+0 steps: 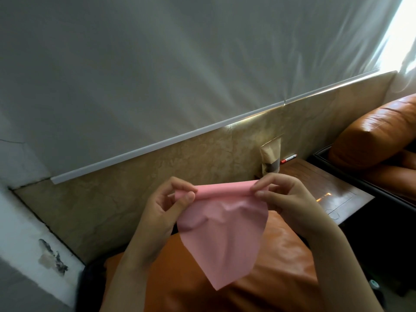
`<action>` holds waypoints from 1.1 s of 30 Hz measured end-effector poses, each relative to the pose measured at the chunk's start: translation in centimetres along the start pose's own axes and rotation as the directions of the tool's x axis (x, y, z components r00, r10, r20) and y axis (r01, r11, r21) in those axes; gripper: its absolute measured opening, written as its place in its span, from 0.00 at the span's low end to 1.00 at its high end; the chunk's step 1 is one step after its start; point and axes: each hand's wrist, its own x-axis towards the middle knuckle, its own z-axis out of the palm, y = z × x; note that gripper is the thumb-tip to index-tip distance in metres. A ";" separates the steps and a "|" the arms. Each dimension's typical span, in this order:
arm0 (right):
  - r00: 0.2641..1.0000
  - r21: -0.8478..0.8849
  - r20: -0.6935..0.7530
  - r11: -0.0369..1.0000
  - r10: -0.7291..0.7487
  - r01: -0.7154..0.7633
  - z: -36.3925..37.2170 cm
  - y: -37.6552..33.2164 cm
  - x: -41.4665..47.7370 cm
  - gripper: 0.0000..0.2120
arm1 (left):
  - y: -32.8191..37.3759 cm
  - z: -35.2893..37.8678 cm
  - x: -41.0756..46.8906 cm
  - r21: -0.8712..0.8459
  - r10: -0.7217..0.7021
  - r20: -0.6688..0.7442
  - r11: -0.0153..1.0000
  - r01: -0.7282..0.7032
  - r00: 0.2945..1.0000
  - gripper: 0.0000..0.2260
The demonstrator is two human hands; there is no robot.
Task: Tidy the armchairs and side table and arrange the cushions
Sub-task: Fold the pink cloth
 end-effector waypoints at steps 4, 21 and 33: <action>1.000 0.002 0.004 1.000 0.006 -0.006 0.0 0.2 0.0 0.17 | 0.2 0.3 -0.1 0.008 -0.003 -0.005 1.000 0.003 1.000 0.09; 0.999 -0.054 -0.022 0.998 -0.030 0.029 0.9 0.0 0.0 0.10 | -0.2 0.3 -0.1 0.032 0.006 -0.013 0.999 -0.006 1.000 0.10; 1.000 0.058 -0.008 0.998 -0.016 0.016 0.1 0.3 0.1 0.14 | -0.1 0.1 -0.1 -0.070 -0.017 0.020 0.997 0.019 1.000 0.11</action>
